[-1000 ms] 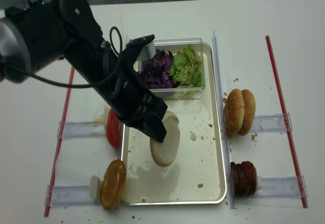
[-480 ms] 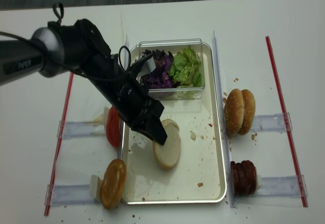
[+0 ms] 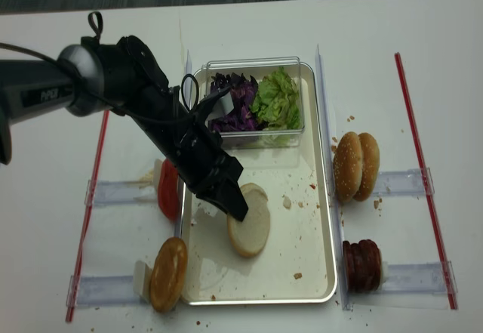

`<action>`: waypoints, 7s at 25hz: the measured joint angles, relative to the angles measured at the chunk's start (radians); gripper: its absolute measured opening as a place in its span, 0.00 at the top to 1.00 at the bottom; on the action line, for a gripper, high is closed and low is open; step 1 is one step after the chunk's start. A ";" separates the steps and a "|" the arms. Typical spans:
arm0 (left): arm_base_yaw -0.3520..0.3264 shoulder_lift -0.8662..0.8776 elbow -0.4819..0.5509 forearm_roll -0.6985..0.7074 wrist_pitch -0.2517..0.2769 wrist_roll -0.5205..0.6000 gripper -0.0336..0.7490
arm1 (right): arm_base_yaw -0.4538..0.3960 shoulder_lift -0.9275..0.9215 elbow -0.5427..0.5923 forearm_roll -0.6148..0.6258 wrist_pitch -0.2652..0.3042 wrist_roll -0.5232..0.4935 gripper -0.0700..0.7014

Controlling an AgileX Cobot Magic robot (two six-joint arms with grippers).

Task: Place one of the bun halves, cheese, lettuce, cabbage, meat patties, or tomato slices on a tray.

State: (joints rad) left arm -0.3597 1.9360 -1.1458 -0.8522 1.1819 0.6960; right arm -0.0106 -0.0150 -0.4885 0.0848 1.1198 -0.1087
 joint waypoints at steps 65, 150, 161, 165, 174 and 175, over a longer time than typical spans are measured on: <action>0.000 0.000 -0.001 0.115 -0.160 -0.016 0.50 | 0.000 0.000 0.000 0.000 0.000 0.000 0.31; 0.271 -0.384 -0.142 0.982 0.041 -0.696 0.30 | 0.000 0.000 0.000 0.000 0.000 0.005 0.31; 0.271 -0.751 0.033 0.981 0.052 -0.723 0.30 | 0.000 0.000 0.000 0.000 0.000 0.005 0.31; 0.271 -0.933 0.106 0.976 0.058 -0.723 0.30 | 0.000 0.000 0.000 0.000 0.000 0.005 0.31; 0.271 -1.318 0.239 0.972 0.076 -0.735 0.30 | 0.000 0.000 0.000 0.000 0.000 0.003 0.31; 0.271 -1.349 0.257 0.972 0.076 -0.735 0.30 | 0.000 0.000 0.000 0.000 0.000 0.003 0.31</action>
State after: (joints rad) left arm -0.0891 0.5868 -0.8887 0.1201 1.2575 -0.0388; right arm -0.0106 -0.0150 -0.4885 0.0848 1.1198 -0.1060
